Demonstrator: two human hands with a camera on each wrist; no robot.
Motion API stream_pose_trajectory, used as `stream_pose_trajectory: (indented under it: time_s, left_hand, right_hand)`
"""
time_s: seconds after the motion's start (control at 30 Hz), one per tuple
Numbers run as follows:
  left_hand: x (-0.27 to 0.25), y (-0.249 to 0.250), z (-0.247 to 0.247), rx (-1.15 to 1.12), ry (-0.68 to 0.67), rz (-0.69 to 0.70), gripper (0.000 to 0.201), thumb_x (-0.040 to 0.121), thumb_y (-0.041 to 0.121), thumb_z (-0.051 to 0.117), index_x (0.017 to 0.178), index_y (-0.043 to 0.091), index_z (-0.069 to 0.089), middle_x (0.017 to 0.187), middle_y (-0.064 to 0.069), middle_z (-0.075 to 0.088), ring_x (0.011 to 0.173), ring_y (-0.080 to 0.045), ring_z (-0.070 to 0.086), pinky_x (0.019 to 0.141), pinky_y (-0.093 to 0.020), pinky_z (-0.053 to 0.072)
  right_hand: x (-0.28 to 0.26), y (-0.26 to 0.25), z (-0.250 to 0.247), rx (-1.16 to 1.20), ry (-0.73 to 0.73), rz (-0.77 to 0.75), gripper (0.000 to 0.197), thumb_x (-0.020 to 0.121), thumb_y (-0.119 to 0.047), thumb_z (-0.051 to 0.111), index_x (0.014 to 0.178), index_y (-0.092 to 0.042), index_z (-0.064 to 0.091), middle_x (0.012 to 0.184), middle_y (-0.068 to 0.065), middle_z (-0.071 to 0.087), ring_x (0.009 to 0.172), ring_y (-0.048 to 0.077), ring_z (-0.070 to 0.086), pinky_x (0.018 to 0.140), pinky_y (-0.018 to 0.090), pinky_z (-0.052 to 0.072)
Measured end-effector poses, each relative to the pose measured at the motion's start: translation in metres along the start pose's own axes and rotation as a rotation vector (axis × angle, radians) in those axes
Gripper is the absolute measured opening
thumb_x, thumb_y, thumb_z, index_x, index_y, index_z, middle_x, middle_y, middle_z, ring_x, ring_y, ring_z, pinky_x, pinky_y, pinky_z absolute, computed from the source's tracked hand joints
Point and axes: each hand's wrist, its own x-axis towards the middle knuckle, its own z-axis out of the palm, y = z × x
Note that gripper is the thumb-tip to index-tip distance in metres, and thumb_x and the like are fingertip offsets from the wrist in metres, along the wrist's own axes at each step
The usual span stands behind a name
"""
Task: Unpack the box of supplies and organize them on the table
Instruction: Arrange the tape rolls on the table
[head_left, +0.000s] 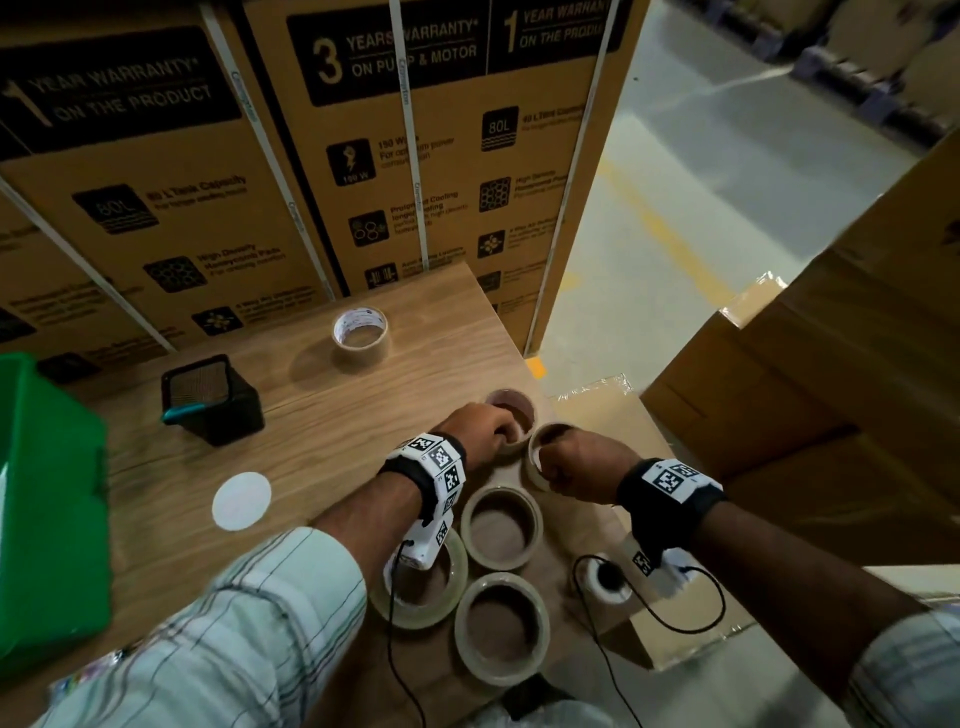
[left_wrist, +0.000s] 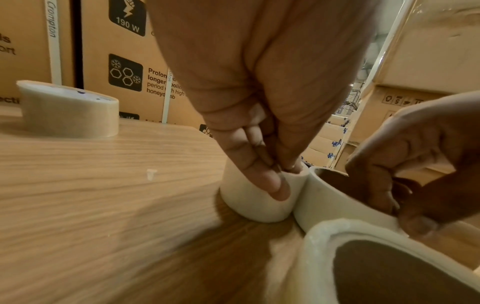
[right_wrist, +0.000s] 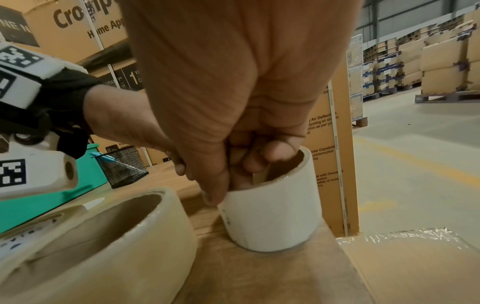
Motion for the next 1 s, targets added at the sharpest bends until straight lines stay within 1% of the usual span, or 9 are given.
stream_pose_trajectory:
  time_s: [0.1, 0.2, 0.3, 0.4, 0.47, 0.57, 0.7, 0.87, 1.0]
  left_hand:
    - [-0.001, -0.002, -0.002, 0.008, 0.000, 0.029, 0.026, 0.087, 0.012, 0.053, 0.102, 0.023, 0.071, 0.111, 0.000, 0.069, 0.101, -0.020, 0.063, 0.090, -0.028, 0.046]
    - [0.000, -0.009, -0.021, 0.026, 0.149, 0.001, 0.021, 0.089, 0.019, 0.054, 0.104, 0.021, 0.068, 0.110, -0.003, 0.066, 0.101, -0.022, 0.060, 0.088, -0.031, 0.046]
    - [0.008, -0.031, -0.045, 0.079, 0.340, -0.172, 0.024, 0.091, 0.018, 0.050, 0.112, 0.017, 0.063, 0.116, -0.007, 0.058, 0.100, -0.026, 0.060, 0.086, -0.034, 0.050]
    - [0.014, -0.062, -0.067, 0.084, 0.437, -0.332, 0.033, 0.088, 0.010, 0.053, 0.120, 0.016, 0.056, 0.128, -0.011, 0.048, 0.108, -0.034, 0.059, 0.093, -0.041, 0.050]
    - [0.018, -0.082, -0.076, 0.101, 0.446, -0.395, 0.041, 0.086, 0.005, 0.054, 0.126, 0.015, 0.053, 0.136, -0.011, 0.043, 0.115, -0.034, 0.056, 0.098, -0.044, 0.047]
    - [0.024, -0.100, -0.080, 0.182, 0.380, -0.426, 0.044, 0.087, 0.005, 0.054, 0.130, 0.011, 0.048, 0.140, -0.012, 0.041, 0.127, -0.029, 0.044, 0.107, -0.039, 0.039]
    - [0.025, -0.105, -0.077, 0.194, 0.368, -0.491, 0.038, 0.090, 0.004, 0.049, 0.128, 0.006, 0.048, 0.136, -0.016, 0.042, 0.121, -0.034, 0.049, 0.097, -0.037, 0.043]
    - [0.028, -0.105, -0.075, 0.183, 0.391, -0.497, 0.038, 0.085, 0.010, 0.056, 0.123, 0.013, 0.056, 0.128, -0.013, 0.050, 0.119, -0.033, 0.051, 0.102, -0.042, 0.042]
    - [0.026, -0.101, -0.074, 0.158, 0.372, -0.490, 0.035, 0.091, 0.006, 0.050, 0.125, 0.005, 0.055, 0.127, -0.017, 0.053, 0.119, -0.033, 0.052, 0.102, -0.039, 0.043]
  right_hand:
    - [-0.002, 0.000, -0.004, 0.022, -0.036, 0.044, 0.010, 0.079, -0.021, 0.065, 0.087, -0.014, 0.066, 0.102, 0.009, 0.062, 0.089, 0.027, 0.060, 0.072, 0.034, 0.050]
    - [0.001, 0.002, -0.014, 0.028, -0.023, 0.070, 0.010, 0.080, -0.027, 0.059, 0.085, -0.020, 0.065, 0.091, 0.007, 0.066, 0.080, 0.027, 0.062, 0.071, 0.036, 0.054]
    - [0.010, 0.004, -0.027, -0.001, 0.034, 0.070, 0.014, 0.081, -0.028, 0.058, 0.090, -0.021, 0.066, 0.089, 0.005, 0.068, 0.081, 0.026, 0.063, 0.072, 0.035, 0.054]
    - [0.023, 0.001, -0.038, 0.007, 0.079, 0.021, 0.020, 0.084, -0.030, 0.056, 0.100, -0.021, 0.065, 0.094, 0.007, 0.069, 0.085, 0.027, 0.064, 0.074, 0.039, 0.053]
    - [0.030, -0.003, -0.042, 0.043, 0.117, -0.031, 0.023, 0.084, -0.027, 0.058, 0.106, -0.024, 0.062, 0.092, 0.007, 0.069, 0.084, 0.028, 0.063, 0.072, 0.039, 0.052]
    - [0.036, -0.005, -0.044, 0.081, 0.131, -0.074, 0.024, 0.085, -0.024, 0.058, 0.109, -0.027, 0.060, 0.091, 0.007, 0.069, 0.083, 0.028, 0.063, 0.072, 0.038, 0.051]
    - [0.042, -0.003, -0.042, 0.049, 0.101, -0.067, 0.024, 0.086, -0.025, 0.057, 0.110, -0.026, 0.058, 0.092, 0.005, 0.068, 0.084, 0.026, 0.064, 0.073, 0.039, 0.052]
    - [0.060, -0.008, -0.046, 0.020, 0.126, -0.086, 0.031, 0.085, -0.026, 0.057, 0.116, -0.028, 0.060, 0.101, 0.002, 0.065, 0.091, 0.024, 0.062, 0.076, 0.038, 0.053]
    - [0.095, -0.024, -0.061, -0.069, 0.137, -0.133, 0.026, 0.089, -0.024, 0.058, 0.115, -0.023, 0.061, 0.107, 0.003, 0.062, 0.097, 0.023, 0.061, 0.079, 0.037, 0.053]
